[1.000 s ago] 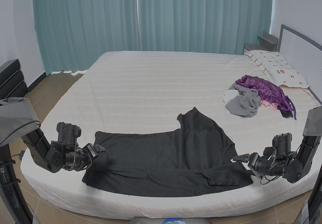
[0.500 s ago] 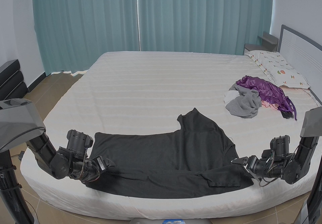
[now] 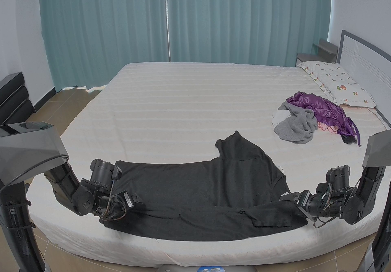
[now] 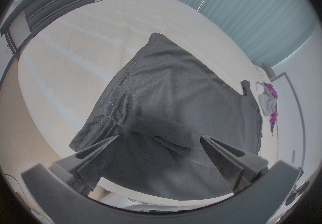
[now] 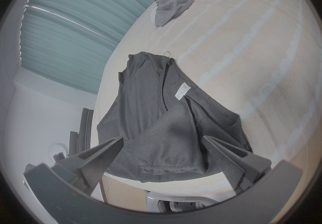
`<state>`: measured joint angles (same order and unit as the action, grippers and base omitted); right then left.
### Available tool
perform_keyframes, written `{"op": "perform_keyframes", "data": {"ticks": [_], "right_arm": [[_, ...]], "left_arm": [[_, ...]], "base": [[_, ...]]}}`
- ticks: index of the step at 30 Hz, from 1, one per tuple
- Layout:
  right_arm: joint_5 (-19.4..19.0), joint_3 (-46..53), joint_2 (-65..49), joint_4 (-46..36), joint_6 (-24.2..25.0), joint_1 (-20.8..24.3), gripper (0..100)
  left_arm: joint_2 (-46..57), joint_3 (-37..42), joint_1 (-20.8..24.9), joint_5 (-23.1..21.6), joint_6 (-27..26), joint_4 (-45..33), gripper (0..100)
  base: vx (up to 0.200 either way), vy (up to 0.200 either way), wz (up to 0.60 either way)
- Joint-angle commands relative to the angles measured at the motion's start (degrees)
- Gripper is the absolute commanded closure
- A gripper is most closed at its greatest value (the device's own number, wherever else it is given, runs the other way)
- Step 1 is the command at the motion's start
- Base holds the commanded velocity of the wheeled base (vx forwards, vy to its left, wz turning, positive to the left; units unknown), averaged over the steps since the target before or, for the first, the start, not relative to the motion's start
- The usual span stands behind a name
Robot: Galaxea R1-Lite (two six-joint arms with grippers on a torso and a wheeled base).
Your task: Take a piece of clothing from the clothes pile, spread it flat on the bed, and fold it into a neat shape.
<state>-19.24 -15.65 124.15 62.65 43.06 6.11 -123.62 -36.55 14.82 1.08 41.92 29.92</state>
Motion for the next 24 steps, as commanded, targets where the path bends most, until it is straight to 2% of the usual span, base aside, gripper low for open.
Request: {"op": "perform_keyframes", "data": {"ticks": [1,5,14,24], "right_arm": [[0.1,-0.2,0.2,0.0,0.0,0.1,0],[0.2,-0.3,0.2,0.0,-0.1,0.1,0],[0.2,-0.5,0.3,0.0,0.0,0.3,0],[0.3,-0.6,0.7,0.1,0.0,0.6,0]], "left_arm": [[-3.9,-2.6,-0.3,1.5,-1.3,-0.2,0],[-4.9,-5.8,-0.8,3.2,-1.1,-0.2,0],[-6.0,-9.5,-3.0,3.2,-0.6,0.1,0],[-6.1,-13.7,-4.0,2.5,6.5,0.7,0]], "base": [[0.0,0.0,0.0],[0.0,0.0,0.0],[0.0,0.0,0.0],[0.0,0.0,0.0]]}}
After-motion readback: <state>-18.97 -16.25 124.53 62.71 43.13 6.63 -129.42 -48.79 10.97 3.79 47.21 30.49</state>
